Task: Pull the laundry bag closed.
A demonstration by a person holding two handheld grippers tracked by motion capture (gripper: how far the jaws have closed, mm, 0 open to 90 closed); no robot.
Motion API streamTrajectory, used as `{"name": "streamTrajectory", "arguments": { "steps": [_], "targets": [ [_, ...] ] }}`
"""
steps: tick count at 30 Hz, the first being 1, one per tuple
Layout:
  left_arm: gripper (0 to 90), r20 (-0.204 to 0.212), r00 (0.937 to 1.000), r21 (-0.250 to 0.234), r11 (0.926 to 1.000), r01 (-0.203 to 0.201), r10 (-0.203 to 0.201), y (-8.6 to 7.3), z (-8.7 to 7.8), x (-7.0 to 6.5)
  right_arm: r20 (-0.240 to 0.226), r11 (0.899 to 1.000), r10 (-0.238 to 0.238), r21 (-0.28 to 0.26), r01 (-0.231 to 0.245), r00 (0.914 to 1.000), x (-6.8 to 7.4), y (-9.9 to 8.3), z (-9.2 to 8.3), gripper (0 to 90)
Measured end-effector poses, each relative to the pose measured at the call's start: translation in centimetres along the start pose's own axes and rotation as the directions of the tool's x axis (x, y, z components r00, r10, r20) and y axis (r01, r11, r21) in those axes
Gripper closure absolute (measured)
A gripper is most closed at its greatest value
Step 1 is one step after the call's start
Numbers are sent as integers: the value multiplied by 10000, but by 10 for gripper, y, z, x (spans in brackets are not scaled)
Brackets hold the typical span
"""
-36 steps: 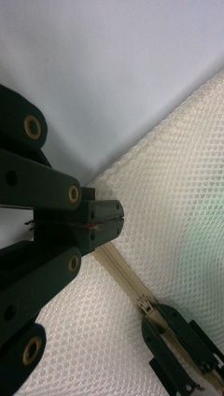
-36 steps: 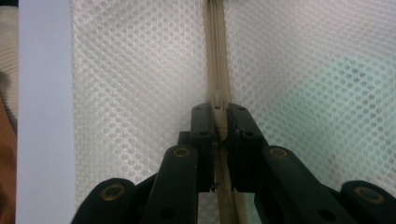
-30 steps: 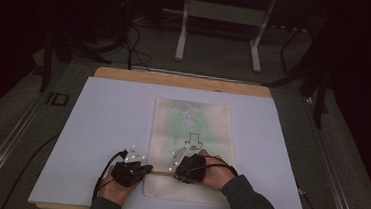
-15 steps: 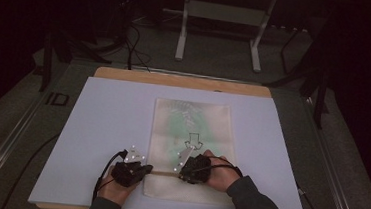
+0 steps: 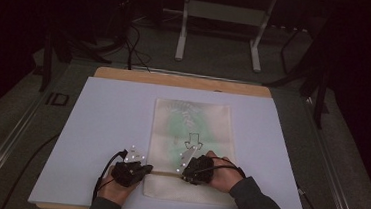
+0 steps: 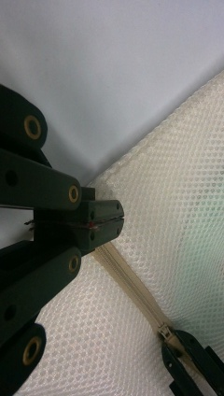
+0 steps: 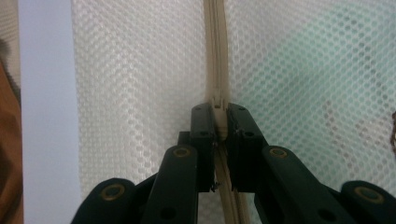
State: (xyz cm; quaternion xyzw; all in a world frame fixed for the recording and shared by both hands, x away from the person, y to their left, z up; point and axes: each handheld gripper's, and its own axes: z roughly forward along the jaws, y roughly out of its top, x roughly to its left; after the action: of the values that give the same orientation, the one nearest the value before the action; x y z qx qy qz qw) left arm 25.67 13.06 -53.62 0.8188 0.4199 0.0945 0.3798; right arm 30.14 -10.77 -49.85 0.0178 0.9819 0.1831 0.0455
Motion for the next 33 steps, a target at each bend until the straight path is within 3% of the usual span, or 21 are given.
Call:
{"name": "streamTrajectory", "arguments": {
  "steps": [33],
  "targets": [
    [895,27,10000,-12,10000,86,-86,0,0,1,167,9994,353,29,-353,9992,0,-26,-15,824]
  ]
}}
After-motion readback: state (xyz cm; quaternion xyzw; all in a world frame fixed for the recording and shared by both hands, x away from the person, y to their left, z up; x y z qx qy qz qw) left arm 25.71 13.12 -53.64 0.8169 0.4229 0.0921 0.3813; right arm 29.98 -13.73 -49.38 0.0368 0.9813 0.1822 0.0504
